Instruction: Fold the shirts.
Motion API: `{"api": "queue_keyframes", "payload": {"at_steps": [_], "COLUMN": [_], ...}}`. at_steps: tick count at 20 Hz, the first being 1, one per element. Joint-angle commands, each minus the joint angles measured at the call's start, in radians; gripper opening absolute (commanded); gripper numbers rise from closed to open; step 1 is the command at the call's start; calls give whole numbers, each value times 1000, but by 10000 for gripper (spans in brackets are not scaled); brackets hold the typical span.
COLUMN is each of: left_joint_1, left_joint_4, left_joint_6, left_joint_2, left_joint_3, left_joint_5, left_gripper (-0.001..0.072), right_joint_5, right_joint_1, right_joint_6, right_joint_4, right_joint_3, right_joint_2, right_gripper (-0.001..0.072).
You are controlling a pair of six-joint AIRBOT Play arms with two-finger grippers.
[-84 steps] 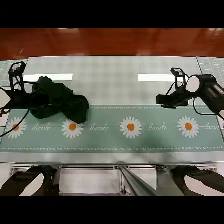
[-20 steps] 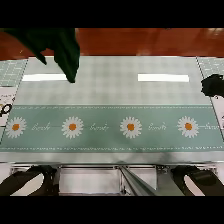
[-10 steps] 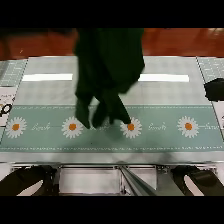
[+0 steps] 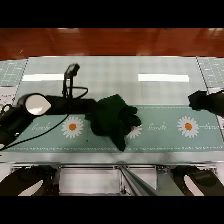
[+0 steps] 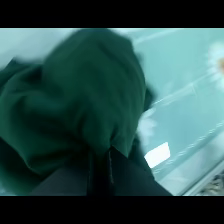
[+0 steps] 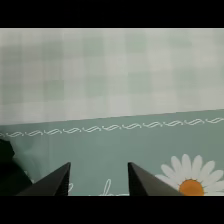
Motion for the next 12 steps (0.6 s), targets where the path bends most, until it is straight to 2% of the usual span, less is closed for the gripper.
{"api": "queue_keyframes", "payload": {"at_steps": [1, 2, 4, 6, 8, 9, 10, 11, 12], "left_joint_1": [50, 59, 147, 291, 459, 562, 655, 714, 740], "left_joint_4": [22, 60, 142, 217, 289, 261, 138, -63, -327], "left_joint_6": [11, 11, 7, 21, 10, -54, -85, -2, 195], "left_joint_2": [-31, -42, -39, -2, 75, 112, 127, 119, 93], "left_joint_3": [-175, -169, -82, 35, 65, 34, -23, -86, -154], "left_joint_5": [-21, -45, -177, -306, -292, -248, -225, -249, -318], "left_gripper": [208, 499, 506, 506, 505, 504, 503, 503, 503], "right_joint_5": [-138, -171, -158, -61, -2, 19, 13, -17, -44], "right_joint_1": [1, 0, -35, -166, -372, -489, -584, -658, -694], "right_joint_6": [-24, -23, -25, -32, -54, -56, -74, -139, -233], "right_joint_4": [117, 145, 127, 27, -52, -35, 38, 176, 332], "right_joint_3": [-130, -153, -126, -56, -48, -69, -109, -175, -241], "right_joint_2": [-4, -20, -69, -106, -103, -103, -103, -104, -105], "right_gripper": [410, 410, 410, 410, 410, 410, 410, 410, 409]}}
